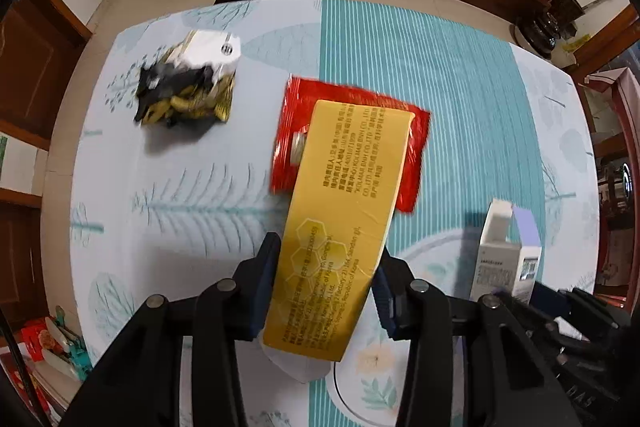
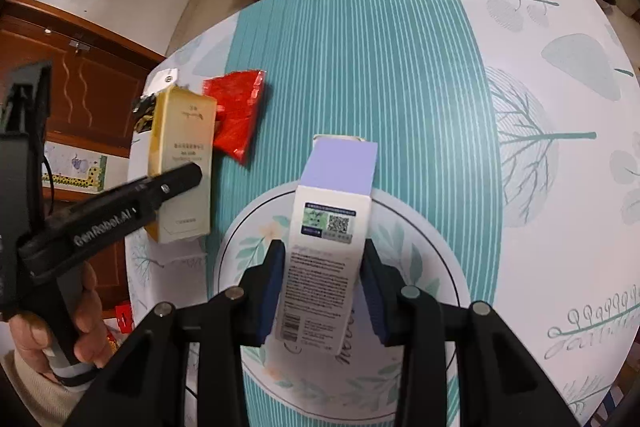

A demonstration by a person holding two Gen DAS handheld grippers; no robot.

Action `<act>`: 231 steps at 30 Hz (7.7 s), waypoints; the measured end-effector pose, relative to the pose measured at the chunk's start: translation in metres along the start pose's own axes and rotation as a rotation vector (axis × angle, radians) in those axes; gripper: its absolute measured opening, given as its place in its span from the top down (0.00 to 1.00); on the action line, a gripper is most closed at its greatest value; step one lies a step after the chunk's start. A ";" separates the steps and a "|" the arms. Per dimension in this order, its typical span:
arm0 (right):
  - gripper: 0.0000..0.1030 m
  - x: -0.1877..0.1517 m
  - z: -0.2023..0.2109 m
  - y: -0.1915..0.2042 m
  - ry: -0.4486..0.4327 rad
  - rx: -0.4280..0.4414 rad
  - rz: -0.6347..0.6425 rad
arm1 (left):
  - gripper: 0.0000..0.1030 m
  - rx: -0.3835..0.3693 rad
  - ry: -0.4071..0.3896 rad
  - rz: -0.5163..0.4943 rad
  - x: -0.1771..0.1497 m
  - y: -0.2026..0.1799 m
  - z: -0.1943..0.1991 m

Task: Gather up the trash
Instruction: 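Carry the yellow box and white-lavender box down to the black trash bin, then open both tools over the bin to drop the two boxes, then raise both empty tools back toward the table, then grasp the black-gold crumpled wrapper with the left tool while the right tool grasps the red snack packet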

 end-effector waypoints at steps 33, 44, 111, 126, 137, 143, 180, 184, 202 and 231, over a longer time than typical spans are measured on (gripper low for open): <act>0.64 -0.332 0.218 0.087 -0.245 0.119 -0.111 | 0.60 -0.167 -0.244 -0.006 -0.380 0.091 0.313; 0.64 -0.460 0.243 0.109 -0.156 0.081 -0.071 | 0.60 -0.205 -0.134 -0.030 -0.484 0.101 0.330; 0.35 -0.532 0.024 0.017 -0.050 -0.070 0.087 | 0.12 0.074 -0.090 0.353 -0.575 0.152 0.134; 0.34 -0.484 0.211 0.109 -0.244 0.079 0.348 | 0.12 0.009 -0.289 0.236 -0.509 0.111 0.316; 0.34 -0.440 0.281 0.120 -0.341 0.092 0.401 | 0.12 0.096 -0.366 0.210 -0.467 0.097 0.393; 0.34 -0.407 0.298 0.115 -0.404 0.079 0.406 | 0.12 0.152 -0.429 0.206 -0.440 0.092 0.420; 0.35 -0.053 0.096 0.155 -0.405 -0.247 0.146 | 0.12 -0.051 -0.273 -0.121 0.002 0.169 0.168; 0.35 -0.040 0.067 0.152 -0.365 -0.288 0.143 | 0.12 -0.072 -0.246 -0.159 0.031 0.165 0.129; 0.37 -0.013 0.009 0.114 -0.323 -0.263 0.036 | 0.13 -0.218 -0.027 -0.121 0.107 0.126 -0.025; 0.95 0.033 -0.078 0.123 -0.298 -0.227 0.115 | 0.43 -0.166 -0.072 -0.263 0.091 0.083 -0.054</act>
Point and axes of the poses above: each gripper's, at about its wrist camera, not at the fingertips, and z roughly against the way its jaws point, y to its left, x to its top, the point moved 1 cm from there along -z, roughly the way its jaws point, and after that the axes turned 13 degrees about -y, right-handed, at the moved point
